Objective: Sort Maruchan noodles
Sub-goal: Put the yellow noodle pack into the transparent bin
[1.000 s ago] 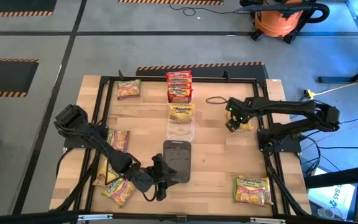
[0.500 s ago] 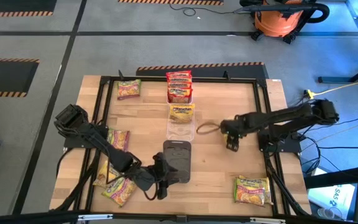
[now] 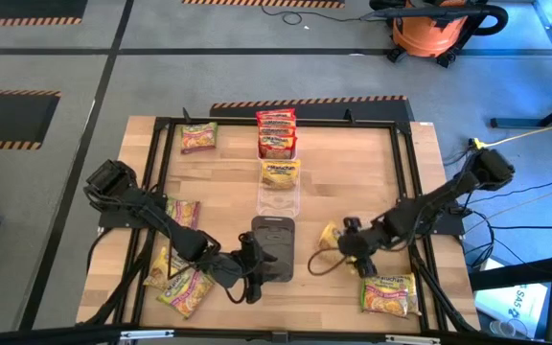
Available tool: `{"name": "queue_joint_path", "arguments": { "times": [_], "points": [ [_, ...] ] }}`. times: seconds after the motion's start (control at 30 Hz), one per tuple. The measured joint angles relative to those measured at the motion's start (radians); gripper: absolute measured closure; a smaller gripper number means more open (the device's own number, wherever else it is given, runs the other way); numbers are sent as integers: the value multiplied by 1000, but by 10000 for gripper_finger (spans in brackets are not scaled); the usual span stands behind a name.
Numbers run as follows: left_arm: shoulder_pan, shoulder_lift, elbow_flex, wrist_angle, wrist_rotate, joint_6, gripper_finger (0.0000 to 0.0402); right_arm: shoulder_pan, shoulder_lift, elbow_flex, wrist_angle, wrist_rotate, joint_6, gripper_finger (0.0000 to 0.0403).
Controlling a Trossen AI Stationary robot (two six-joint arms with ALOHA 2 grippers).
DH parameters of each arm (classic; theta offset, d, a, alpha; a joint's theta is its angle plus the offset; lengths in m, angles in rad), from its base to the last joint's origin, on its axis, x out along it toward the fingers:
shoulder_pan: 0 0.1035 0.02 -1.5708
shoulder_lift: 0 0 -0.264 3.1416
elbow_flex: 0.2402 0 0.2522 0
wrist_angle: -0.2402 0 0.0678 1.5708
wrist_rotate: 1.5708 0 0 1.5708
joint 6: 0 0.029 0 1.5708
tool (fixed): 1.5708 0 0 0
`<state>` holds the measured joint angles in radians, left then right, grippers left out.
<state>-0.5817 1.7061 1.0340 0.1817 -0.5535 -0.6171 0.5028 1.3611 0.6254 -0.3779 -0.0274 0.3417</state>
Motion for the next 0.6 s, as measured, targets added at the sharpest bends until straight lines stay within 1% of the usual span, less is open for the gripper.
{"name": "queue_joint_path", "arguments": {
  "times": [0.07,0.1,0.17,0.23,0.3,0.37,0.47,0.53,0.6],
  "points": [
    [9,0,0,2,4,0,194,31,29,7,50,12,2,150],
    [15,0,0,5,3,0,194,40,39,21,43,19,16,150],
    [30,0,0,16,9,0,194,44,39,62,-25,22,56,150],
    [48,0,12,13,35,5,194,50,4,112,-104,9,96,150],
    [64,15,48,16,58,34,194,66,-59,152,-152,28,129,150],
    [79,40,91,17,80,79,194,86,-133,151,-212,91,175,150],
    [104,108,180,11,128,151,194,104,-251,105,-227,213,262,150],
    [122,162,252,6,153,189,194,98,-320,54,-225,253,331,150],
    [139,217,327,-34,166,218,194,89,-377,3,-230,280,411,150]
  ]
}}
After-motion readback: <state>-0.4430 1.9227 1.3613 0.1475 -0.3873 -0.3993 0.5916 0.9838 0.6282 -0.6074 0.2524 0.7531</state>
